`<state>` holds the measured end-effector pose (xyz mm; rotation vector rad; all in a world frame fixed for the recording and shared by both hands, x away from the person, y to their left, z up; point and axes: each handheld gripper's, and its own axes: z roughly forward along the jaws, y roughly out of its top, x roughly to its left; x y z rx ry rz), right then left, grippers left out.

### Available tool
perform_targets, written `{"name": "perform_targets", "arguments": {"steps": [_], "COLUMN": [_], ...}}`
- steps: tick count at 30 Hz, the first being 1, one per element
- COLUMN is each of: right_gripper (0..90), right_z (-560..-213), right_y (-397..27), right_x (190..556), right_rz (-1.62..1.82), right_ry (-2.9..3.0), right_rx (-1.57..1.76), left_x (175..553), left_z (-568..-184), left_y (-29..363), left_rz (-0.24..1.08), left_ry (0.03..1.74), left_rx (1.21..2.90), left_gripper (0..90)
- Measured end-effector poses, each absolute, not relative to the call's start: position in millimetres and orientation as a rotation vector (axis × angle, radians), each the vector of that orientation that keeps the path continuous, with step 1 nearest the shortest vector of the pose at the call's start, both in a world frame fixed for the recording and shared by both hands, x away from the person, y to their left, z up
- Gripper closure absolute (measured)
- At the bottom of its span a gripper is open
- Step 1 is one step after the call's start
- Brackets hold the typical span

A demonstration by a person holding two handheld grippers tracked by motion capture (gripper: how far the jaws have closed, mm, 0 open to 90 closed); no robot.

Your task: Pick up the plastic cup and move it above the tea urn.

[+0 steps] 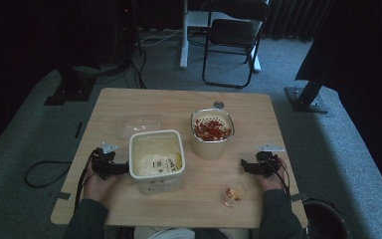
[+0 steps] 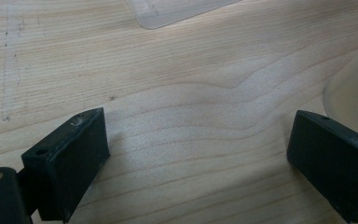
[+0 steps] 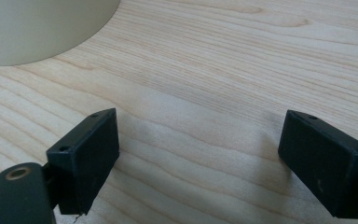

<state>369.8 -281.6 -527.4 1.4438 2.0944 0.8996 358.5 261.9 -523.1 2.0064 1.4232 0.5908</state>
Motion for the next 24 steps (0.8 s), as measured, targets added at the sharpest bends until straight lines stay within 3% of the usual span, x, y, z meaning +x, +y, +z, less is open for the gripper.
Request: {"name": "perform_targets", "arguments": {"steps": [17,19,22,24], "right_gripper": [12.1,12.1,12.3,12.7], "right_z": [-527.4,-527.4,-527.3,-527.3], "right_y": [-281.7,-281.7,-281.6,-281.6], "right_x": [369.8,369.8,369.7,369.4], "right_rz": [0.9,0.9,0.9,0.901], "right_ry": [2.094,2.094,2.094,2.092], "right_rx": [1.444,1.444,1.445,1.445], "left_x": [357.2,355.6,355.4,355.4], "left_z": [-521.3,-517.9,-515.9,-513.8], "left_y": [262.5,262.7,264.4,267.1], "left_rz": [0.597,0.579,0.568,0.566], "left_ry": [1.456,1.442,1.438,1.442], "left_rx": [2.002,2.025,2.036,2.036], "left_gripper": [7.1,15.0,19.0,27.7]}}
